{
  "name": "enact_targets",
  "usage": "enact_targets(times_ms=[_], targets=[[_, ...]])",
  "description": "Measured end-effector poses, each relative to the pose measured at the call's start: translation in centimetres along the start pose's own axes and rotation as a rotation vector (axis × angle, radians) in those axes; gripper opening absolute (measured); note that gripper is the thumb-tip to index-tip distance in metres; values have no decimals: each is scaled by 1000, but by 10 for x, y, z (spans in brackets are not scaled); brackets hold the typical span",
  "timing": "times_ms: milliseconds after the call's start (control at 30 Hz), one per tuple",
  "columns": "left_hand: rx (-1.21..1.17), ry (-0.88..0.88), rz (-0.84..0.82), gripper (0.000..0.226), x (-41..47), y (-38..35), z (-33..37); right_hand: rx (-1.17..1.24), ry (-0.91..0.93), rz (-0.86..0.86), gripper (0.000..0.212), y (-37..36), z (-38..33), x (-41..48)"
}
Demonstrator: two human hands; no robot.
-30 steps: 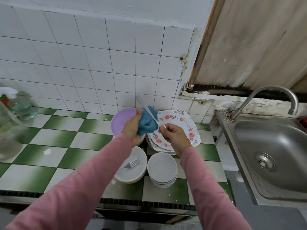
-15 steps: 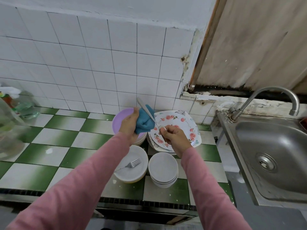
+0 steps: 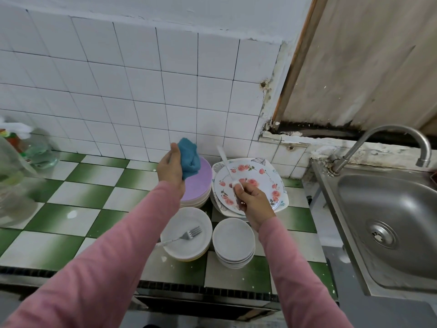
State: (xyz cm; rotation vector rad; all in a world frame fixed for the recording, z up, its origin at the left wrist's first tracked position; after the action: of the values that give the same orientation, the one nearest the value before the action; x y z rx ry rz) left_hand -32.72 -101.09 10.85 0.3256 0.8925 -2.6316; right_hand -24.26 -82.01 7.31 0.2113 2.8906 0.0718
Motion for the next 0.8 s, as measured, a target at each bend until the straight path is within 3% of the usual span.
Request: enact_targets(times_ms=[167,367,667,800], targets=[[333,-142,-83,21,-12,-5,-14,-129,37,-31,22,-15,-12,1],[680,-261,-381,22,-27,-17,-27,-306,139,-76,29,-27,-36,-1],[828,-367,-533,28,-31,-16,-22,-285,115,-49,27,-26,-36,9],[804,-367,-526,25,-30,-16,-16,-21,66,-128,34,-32,-33,13]])
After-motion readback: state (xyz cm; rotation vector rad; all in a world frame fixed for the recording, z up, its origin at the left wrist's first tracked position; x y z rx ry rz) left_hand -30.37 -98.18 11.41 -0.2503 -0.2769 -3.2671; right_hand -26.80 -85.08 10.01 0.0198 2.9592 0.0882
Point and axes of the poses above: each hand's wrist, its own x-axis towards the middle knuckle, its own y-axis out of the back of the hand, z = x × y, the point moved 2 cm from there along x, towards the middle knuckle, and after that the axes turned 9 degrees about -x, right-handed, at the moved point
